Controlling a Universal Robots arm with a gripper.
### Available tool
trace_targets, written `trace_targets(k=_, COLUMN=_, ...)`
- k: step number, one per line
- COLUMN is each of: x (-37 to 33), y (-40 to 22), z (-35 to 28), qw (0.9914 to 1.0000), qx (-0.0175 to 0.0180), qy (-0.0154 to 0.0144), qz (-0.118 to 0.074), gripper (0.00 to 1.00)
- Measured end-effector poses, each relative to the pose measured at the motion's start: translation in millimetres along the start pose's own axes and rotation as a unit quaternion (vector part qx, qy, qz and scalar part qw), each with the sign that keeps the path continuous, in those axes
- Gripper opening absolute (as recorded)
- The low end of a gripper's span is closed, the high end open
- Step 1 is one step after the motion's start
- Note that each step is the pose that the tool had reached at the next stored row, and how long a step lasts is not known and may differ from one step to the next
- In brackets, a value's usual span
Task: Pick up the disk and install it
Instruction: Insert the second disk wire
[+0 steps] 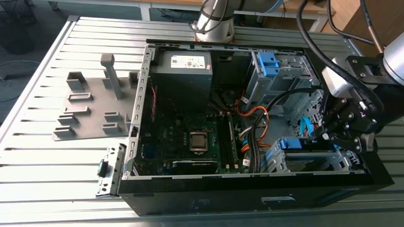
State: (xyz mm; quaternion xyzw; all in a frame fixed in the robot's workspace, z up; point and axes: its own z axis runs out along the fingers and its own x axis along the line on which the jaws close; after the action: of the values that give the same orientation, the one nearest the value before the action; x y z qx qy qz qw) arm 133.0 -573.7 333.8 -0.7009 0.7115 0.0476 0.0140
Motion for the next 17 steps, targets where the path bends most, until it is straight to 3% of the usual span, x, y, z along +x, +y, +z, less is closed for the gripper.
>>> trace_targets(k=4, x=1.3, y=-0.4, z=4.0, qw=1.00000, qx=-0.0009, qy=0.0003, qz=0.000, gripper=0.11)
trace_targets(k=6, x=2.5, y=-0.4, z=2.6, qw=1.00000, qx=-0.0009, qy=0.0017, qz=0.000, gripper=0.11)
trace_targets(k=9, x=1.3, y=-1.1, z=2.9, qw=1.00000, qx=-0.0011, qy=-0.0006, qz=0.000, gripper=0.11)
trace_targets(k=11, x=1.0, y=-2.1, z=0.0, qw=0.99999, qx=-0.0009, qy=-0.0031, qz=0.000, gripper=0.11)
trace_targets(k=13, x=0.5, y=-2.7, z=-6.8, qw=0.99999, qx=-0.0010, qy=-0.0033, qz=0.000, gripper=0.11)
trace_targets(k=15, x=0.0, y=-3.1, z=-13.0, qw=0.99998, qx=-0.0011, qy=-0.0054, qz=0.000, gripper=0.11)
trace_targets(k=17, x=-0.2, y=-5.8, z=-15.6, qw=0.99998, qx=-0.0019, qy=-0.0064, qz=0.000, gripper=0.11)
